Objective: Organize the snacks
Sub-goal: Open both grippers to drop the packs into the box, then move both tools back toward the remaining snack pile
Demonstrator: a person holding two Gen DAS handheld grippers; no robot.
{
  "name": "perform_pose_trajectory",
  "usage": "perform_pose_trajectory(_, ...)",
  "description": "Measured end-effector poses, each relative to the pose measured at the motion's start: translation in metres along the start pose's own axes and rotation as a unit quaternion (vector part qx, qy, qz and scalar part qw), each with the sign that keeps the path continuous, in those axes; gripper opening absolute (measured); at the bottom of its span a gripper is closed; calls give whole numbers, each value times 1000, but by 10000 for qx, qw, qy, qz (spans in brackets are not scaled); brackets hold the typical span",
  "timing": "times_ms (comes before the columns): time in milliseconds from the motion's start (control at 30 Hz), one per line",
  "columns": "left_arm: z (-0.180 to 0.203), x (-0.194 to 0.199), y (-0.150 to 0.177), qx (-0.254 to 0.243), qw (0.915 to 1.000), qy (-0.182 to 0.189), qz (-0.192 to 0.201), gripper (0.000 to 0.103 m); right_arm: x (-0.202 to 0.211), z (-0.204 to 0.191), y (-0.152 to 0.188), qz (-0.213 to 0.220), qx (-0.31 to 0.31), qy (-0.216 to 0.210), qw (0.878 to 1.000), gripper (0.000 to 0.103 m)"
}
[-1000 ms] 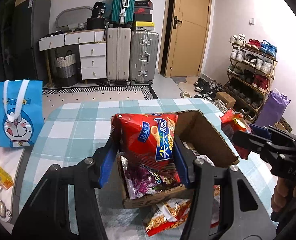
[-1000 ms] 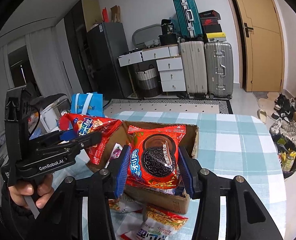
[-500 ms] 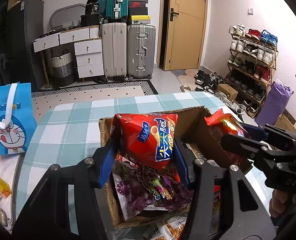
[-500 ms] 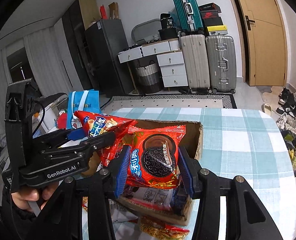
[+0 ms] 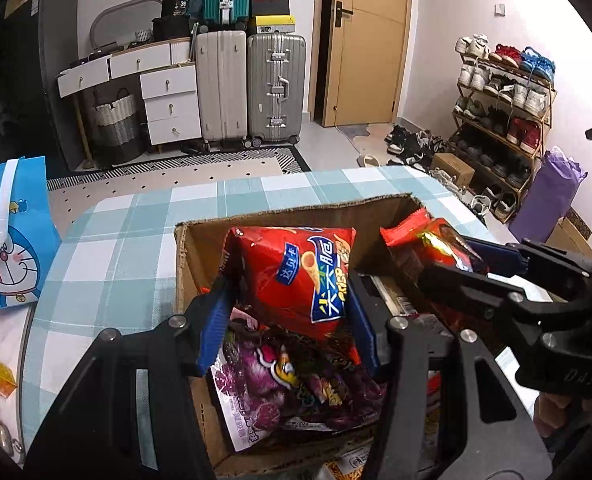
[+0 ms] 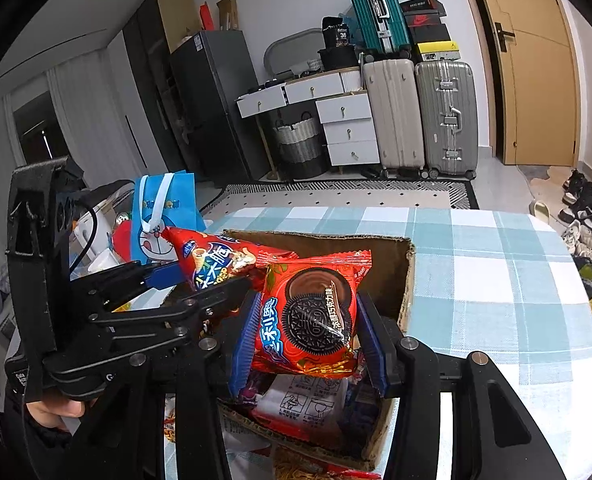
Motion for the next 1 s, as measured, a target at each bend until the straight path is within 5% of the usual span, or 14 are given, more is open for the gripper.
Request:
perform_pose_trajectory(400, -1, -21, -2, 61, 9998, 68, -190, 51, -10, 4, 0, -18, -20, 49, 10000, 47)
perform_pose_trajectory(500, -4, -16, -2, 75, 9997, 108, -182, 61, -4, 4, -3, 62, -19, 23, 10000, 48)
perform_pose_trajectory(600, -8, -1, -1, 145, 9998, 96, -48, 87, 7, 3, -3, 114, 73, 131, 9998, 60)
perform_pose_trajectory(667, -10, 12, 1, 150, 9999, 38, 21, 89, 15, 4, -1, 122, 93, 193, 9997, 89)
perform_pose_trajectory(767, -10, 29, 8, 135, 9999, -17, 48, 103, 29, 7, 6, 128, 51, 298, 9995, 98)
perform_pose_trajectory(1000, -8, 68, 42, 185, 9998, -123, 6, 102, 54, 19, 36, -61, -160, 639, 9978, 102)
Point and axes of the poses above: each gripper's, at about its wrist camera, not at the fingertips, and x roughly against the way its jaws point, z to its right, y to its underside, the point moved 4 cm from there along -x, roughly the way its jaws point, and after that the axes turned 8 degrees about -x, right-handed, at the moved point
